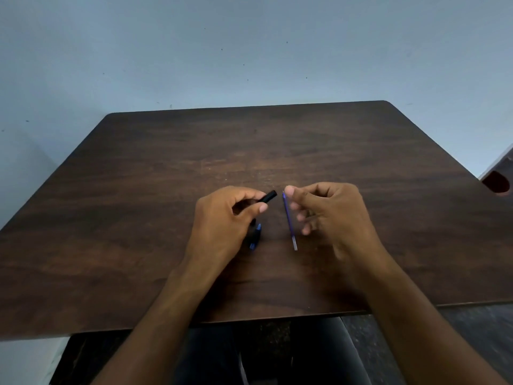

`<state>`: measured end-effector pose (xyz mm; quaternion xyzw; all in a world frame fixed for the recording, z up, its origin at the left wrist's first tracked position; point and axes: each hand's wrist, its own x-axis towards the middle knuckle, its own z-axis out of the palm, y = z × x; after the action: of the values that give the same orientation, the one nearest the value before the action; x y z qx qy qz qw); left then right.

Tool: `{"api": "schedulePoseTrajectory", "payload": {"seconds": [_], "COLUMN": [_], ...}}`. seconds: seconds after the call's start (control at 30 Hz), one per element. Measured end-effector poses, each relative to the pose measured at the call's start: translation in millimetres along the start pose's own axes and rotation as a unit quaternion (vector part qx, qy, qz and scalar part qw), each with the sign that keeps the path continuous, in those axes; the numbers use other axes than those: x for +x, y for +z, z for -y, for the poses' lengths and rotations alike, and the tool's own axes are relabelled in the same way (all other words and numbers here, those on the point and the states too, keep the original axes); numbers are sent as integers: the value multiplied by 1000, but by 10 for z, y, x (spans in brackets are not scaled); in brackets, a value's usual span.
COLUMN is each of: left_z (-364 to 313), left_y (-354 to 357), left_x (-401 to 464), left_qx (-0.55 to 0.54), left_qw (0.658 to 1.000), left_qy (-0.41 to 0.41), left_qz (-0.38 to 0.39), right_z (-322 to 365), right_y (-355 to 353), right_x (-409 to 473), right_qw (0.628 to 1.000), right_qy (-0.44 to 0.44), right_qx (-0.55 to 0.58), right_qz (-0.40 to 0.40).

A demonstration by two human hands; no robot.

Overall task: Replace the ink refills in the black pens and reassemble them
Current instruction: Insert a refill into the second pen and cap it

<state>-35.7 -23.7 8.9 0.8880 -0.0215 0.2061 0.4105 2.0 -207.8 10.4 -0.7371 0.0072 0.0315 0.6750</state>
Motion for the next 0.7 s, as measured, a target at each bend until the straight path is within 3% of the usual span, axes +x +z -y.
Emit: {"api": "schedulePoseTrajectory", "payload": {"seconds": [0.1, 0.27, 0.37, 0.53, 0.7], "left_z": [73, 146, 174, 197, 193], "left_y": [-11, 42, 42, 44, 18], "left_x": [29, 54, 51, 10, -9], "left_qx": [49, 78, 74, 33, 27], "left_qw": [998, 993, 993, 996, 995], "left_qy": [41, 76, 75, 68, 74], "left_qz": [-16, -34, -44, -55, -67], "right_z": [10, 4, 24, 88, 177], "right_y": [-36, 137, 242, 319, 321], "right_x": [63, 174, 289, 390, 370], "right_qw": [974, 915, 870, 836, 849], "right_qy": [-3, 3, 57, 110, 132], "right_qx": [-223, -403, -489, -537, -506], "right_qz": [-30, 9, 24, 29, 71]}}
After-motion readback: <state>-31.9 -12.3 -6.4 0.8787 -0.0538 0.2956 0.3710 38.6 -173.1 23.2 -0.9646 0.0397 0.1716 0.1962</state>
